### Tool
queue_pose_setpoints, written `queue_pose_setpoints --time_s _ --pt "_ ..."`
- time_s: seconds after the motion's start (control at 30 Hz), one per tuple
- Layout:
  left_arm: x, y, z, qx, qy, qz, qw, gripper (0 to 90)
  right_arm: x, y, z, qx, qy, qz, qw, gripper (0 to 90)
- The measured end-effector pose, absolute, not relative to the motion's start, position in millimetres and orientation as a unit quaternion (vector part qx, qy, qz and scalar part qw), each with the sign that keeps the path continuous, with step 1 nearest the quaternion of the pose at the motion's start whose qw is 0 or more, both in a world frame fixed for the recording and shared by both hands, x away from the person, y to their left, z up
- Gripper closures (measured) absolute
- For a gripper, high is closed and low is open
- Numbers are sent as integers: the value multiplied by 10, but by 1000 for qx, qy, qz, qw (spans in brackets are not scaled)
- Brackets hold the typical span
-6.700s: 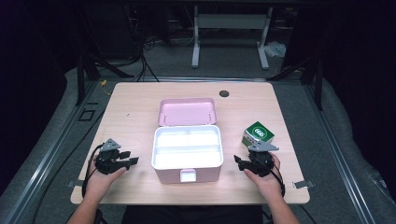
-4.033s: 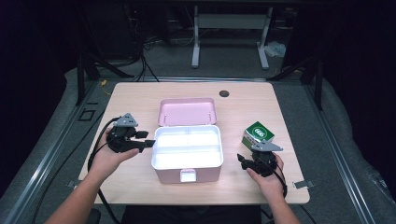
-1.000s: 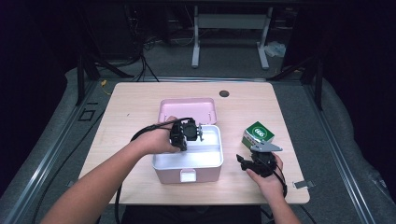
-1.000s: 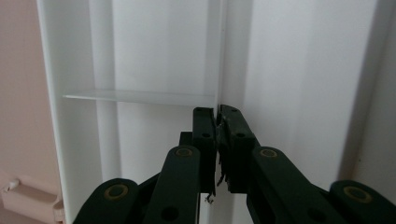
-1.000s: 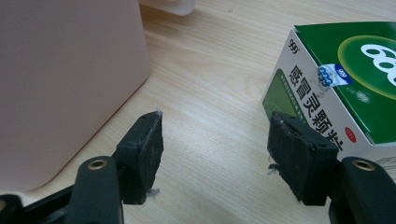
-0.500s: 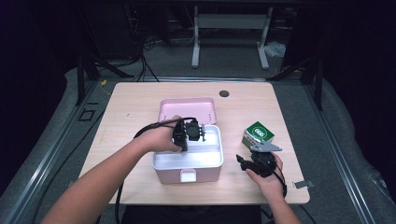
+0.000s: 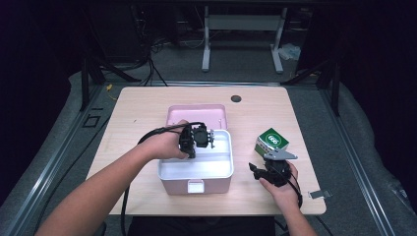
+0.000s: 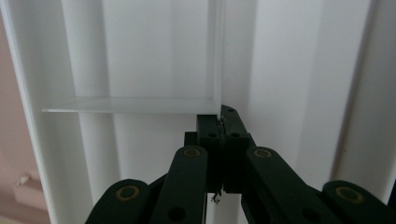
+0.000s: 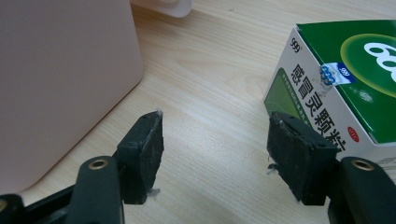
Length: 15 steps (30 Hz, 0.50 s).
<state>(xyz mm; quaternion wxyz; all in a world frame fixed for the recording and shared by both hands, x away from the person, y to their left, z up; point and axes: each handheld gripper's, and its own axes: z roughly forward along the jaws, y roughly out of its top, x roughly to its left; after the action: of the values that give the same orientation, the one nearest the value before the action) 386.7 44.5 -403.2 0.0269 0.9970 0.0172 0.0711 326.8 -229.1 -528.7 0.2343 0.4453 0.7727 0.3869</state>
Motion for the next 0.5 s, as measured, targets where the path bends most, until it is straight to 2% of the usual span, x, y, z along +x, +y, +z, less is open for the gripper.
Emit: queue_pose_setpoints --time_s 0.27,0.5 --pt "3823 590 -3697 994 29 91 42 894 3263 -2279 -5288 448 772 386 234 357" --pt "3834 1008 -3555 992 65 100 42 894 3256 -2283 -5279 447 771 389 234 357"
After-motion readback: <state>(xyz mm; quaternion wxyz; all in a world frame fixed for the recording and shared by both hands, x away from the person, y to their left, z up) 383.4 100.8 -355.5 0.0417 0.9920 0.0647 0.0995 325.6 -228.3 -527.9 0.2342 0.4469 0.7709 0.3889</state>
